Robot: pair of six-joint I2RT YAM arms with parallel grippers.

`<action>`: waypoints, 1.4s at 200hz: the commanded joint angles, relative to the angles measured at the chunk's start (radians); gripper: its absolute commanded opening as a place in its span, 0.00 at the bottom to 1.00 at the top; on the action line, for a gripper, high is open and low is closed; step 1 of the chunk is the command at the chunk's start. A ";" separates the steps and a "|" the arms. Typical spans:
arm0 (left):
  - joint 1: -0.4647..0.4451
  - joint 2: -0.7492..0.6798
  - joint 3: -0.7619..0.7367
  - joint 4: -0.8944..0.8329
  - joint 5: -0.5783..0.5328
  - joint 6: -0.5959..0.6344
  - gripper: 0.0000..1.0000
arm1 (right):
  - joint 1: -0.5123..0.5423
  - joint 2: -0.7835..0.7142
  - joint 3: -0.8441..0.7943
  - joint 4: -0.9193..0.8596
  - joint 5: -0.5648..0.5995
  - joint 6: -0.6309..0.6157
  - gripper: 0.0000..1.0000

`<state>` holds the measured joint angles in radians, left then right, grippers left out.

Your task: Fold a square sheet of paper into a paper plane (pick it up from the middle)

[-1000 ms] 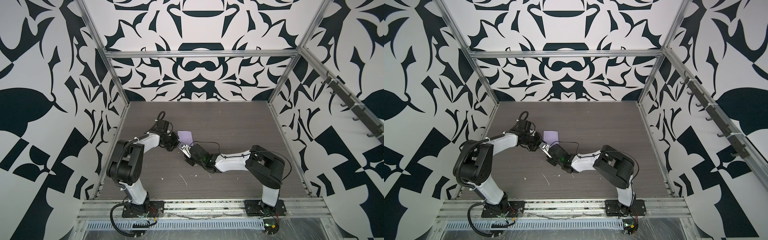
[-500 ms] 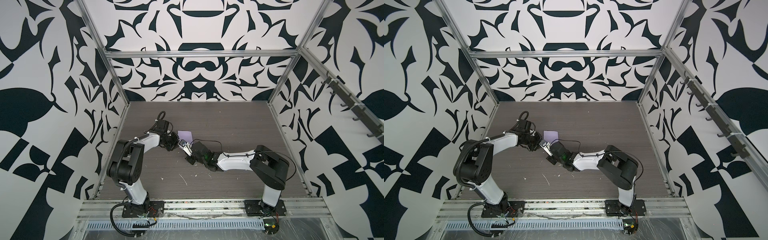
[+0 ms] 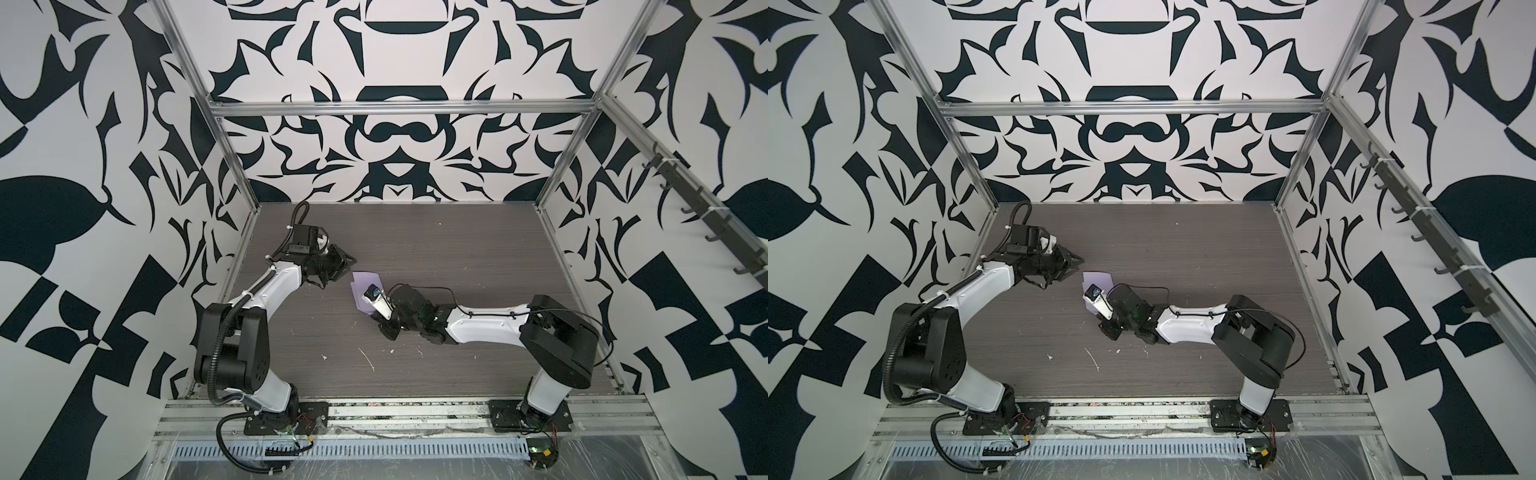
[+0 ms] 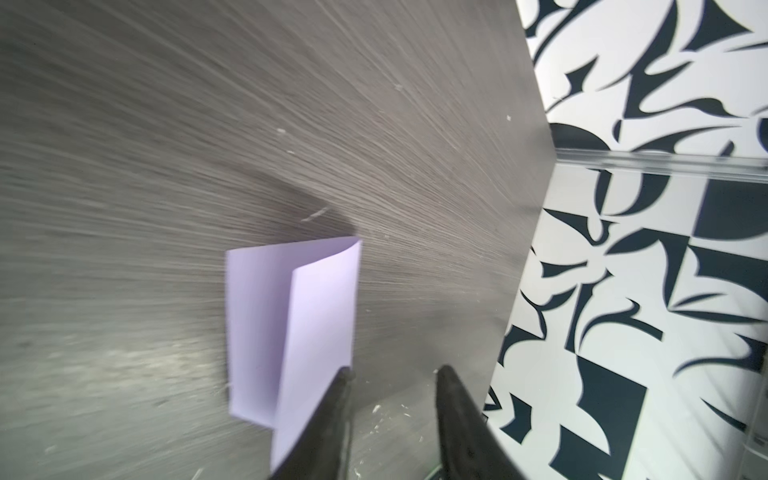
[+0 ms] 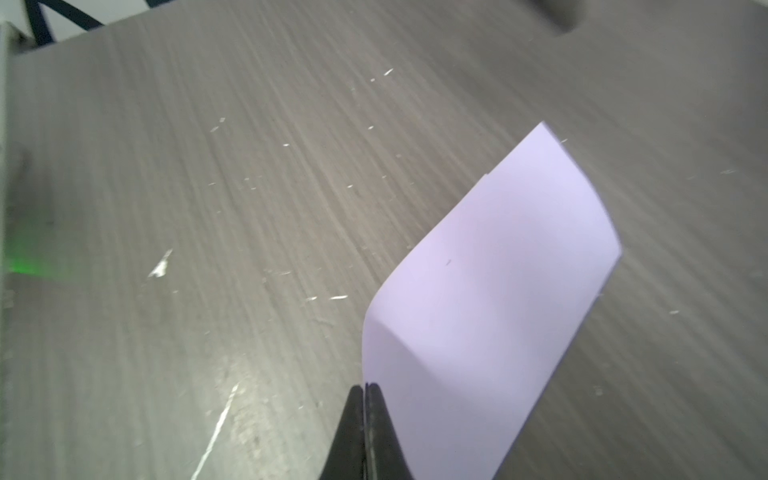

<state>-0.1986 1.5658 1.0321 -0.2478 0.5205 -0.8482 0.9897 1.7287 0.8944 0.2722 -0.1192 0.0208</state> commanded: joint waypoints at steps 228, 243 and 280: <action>-0.142 0.356 0.071 -0.195 -0.146 0.221 0.02 | -0.176 0.107 0.069 -0.014 -0.204 0.196 0.05; -0.142 0.363 0.074 -0.200 -0.149 0.234 0.01 | -0.184 0.123 0.095 -0.039 -0.209 0.177 0.05; -0.143 0.373 0.081 -0.208 -0.151 0.250 0.00 | -0.198 0.145 0.131 -0.078 -0.224 0.157 0.05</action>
<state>-0.3370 1.8912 1.1130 -0.3992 0.4122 -0.6281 0.7979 1.8759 0.9813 0.2298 -0.3229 0.2035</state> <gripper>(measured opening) 0.040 0.054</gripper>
